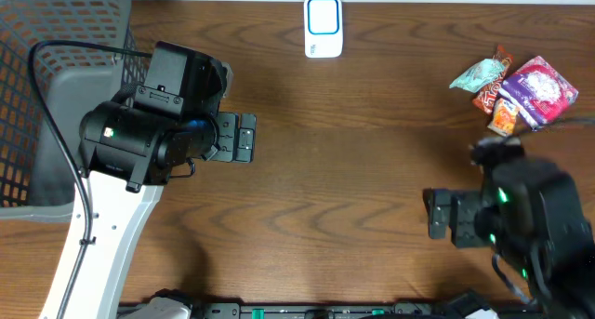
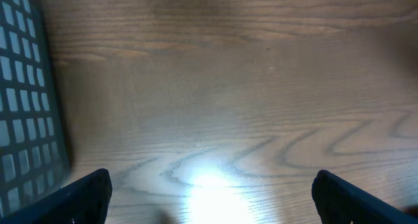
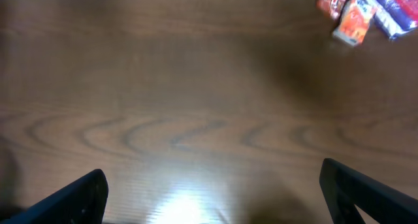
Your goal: Scan the item barcode
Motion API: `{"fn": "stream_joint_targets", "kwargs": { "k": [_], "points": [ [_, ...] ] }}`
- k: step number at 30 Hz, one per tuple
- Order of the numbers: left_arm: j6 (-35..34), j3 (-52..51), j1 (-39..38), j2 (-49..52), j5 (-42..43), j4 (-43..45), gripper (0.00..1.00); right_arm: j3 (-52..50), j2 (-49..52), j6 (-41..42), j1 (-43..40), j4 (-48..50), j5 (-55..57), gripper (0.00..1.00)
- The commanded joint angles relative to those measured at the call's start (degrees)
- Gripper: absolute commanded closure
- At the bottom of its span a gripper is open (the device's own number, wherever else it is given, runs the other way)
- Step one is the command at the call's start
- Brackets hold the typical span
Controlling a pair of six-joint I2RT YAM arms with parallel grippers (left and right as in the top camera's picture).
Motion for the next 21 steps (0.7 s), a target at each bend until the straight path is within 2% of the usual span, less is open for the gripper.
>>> {"fn": "stream_joint_targets", "kwargs": {
  "k": [1, 5, 7, 14, 21],
  "points": [
    [0.3, 0.0, 0.0, -0.3, 0.1, -0.1, 0.02, -6.3, -6.0, 0.9, 0.8, 4.2, 4.4, 0.01],
    [0.3, 0.0, 0.0, -0.3, 0.1, -0.1, 0.02, -13.8, -12.5, -4.8, -1.4, 10.8, 3.3, 0.01],
    [0.3, 0.0, 0.0, -0.3, 0.1, -0.1, 0.02, -19.8, -18.8, -9.9, -5.4, 14.7, -0.4, 0.01],
    [0.3, 0.0, 0.0, -0.3, 0.1, -0.1, 0.02, -30.3, -33.5, -18.0, -15.1, 21.9, -7.0, 0.01],
    [0.3, 0.0, 0.0, -0.3, 0.1, -0.1, 0.02, -36.1, -44.3, -20.4, -19.1, 26.6, -7.7, 0.01]
  ]
}}
